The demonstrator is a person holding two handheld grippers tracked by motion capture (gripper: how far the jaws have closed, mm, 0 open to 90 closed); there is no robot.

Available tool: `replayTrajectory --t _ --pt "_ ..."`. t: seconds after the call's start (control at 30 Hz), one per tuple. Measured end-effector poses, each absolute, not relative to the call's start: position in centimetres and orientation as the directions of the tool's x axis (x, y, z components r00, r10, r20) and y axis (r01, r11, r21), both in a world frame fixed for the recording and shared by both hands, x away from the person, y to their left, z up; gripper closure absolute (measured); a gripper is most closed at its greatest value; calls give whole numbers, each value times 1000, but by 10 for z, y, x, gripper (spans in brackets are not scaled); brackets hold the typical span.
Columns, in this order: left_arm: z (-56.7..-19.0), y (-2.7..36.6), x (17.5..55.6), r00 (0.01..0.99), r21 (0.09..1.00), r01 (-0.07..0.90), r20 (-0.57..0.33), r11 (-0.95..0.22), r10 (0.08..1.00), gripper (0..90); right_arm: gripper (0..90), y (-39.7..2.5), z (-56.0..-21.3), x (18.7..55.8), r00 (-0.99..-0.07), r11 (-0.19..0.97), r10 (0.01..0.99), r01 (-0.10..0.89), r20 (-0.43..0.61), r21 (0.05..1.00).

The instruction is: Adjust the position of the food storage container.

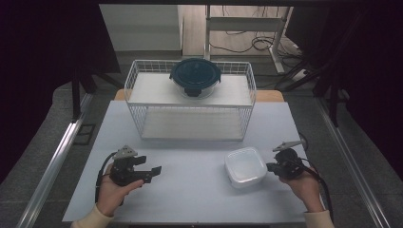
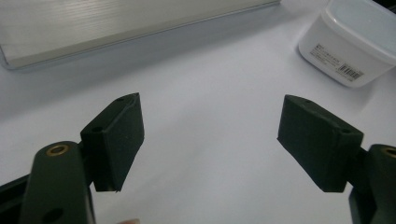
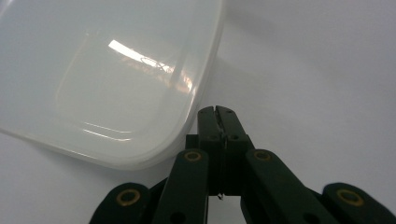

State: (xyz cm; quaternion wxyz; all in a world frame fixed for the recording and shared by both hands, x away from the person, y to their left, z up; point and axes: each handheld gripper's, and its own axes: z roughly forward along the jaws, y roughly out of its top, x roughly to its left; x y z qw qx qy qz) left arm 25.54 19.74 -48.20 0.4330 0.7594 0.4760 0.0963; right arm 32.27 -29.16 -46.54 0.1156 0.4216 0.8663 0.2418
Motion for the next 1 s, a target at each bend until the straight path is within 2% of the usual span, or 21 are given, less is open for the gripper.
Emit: replayTrajectory --t 0.5,1.0 --pt "-482 199 256 528 749 643 -282 -161 801 222 894 -241 -469 308 -730 637 683 588 -12 499" --pt "-483 198 256 533 746 644 -279 -169 799 222 894 -186 -473 290 -824 689 565 498 39 526"
